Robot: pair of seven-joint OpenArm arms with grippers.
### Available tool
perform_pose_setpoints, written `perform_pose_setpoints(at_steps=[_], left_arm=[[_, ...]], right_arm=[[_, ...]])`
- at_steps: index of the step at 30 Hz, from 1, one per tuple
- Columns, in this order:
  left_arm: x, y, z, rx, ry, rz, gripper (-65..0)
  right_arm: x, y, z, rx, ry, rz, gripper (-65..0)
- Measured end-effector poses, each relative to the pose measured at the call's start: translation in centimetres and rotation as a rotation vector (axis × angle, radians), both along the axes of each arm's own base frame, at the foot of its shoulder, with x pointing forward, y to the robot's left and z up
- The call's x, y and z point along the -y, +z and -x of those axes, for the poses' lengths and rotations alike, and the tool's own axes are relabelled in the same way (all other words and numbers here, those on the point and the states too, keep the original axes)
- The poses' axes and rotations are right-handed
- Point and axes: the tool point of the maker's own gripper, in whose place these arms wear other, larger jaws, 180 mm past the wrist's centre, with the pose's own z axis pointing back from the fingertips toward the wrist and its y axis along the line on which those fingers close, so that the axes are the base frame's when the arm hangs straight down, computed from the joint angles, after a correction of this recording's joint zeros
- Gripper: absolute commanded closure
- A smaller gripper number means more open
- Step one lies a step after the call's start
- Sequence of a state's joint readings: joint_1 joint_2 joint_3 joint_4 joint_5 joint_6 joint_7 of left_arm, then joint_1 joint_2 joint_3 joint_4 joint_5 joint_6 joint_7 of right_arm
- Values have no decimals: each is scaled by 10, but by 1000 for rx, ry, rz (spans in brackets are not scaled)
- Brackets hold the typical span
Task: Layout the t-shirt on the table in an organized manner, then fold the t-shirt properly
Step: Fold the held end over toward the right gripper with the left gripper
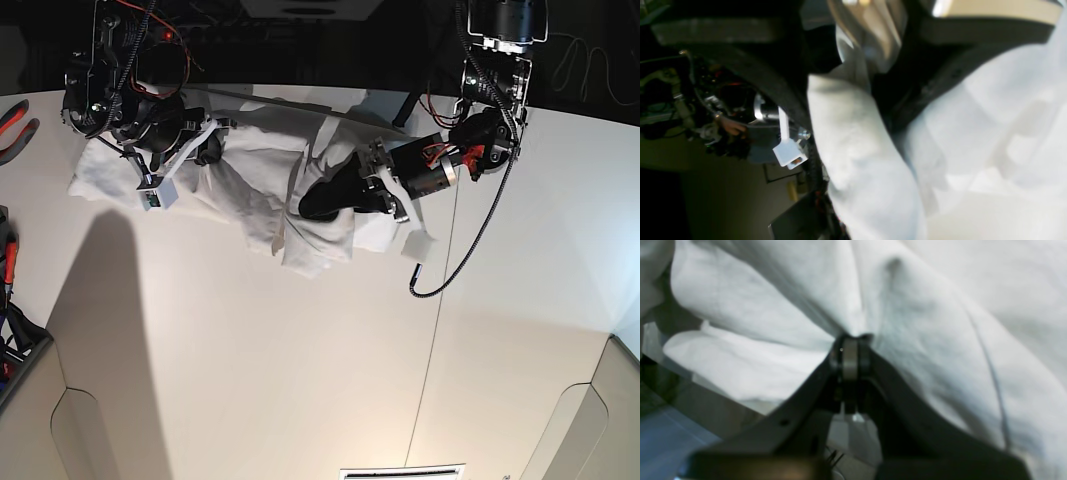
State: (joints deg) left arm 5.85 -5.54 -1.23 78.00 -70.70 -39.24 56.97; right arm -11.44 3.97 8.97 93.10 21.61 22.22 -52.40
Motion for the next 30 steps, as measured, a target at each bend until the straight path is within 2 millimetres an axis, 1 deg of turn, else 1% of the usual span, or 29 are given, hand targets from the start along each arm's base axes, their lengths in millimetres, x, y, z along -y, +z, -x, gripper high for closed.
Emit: perform_pose_setpoints(at_steps=[4,8,12,15,17,22,25,26,28,30], left_arm=[[1,4,0,13,-8,-1,-209],[3,14,-1,64,-42,-45,-213],[2,18,-2,133,-83,-160,-261],[2,25,-5,175,-92,-200,-268],[2,28,-5,187,-93,-202,-270],[3,28,-5,187,-97,-203,-270],[10,27,-1,188,-122,-201,-273],[14,26,2,189,-138,-205,-286],[23,20,9,189,-186,-236,-305],[32,15,16,190,-232,-261,-305]], right_arm=[[0,0,0,-2,1,0,0],[0,0,0,-2,1,0,0],[0,0,0,-2,1,0,0],[0,0,0,-2,1,0,0],[0,0,0,-2,1,0,0],[0,0,0,-2,1,0,0],[0,0,0,-2,1,0,0],[0,0,0,-2,1,0,0],[0,0,0,-2,1,0,0],[0,0,0,-2,1,0,0]])
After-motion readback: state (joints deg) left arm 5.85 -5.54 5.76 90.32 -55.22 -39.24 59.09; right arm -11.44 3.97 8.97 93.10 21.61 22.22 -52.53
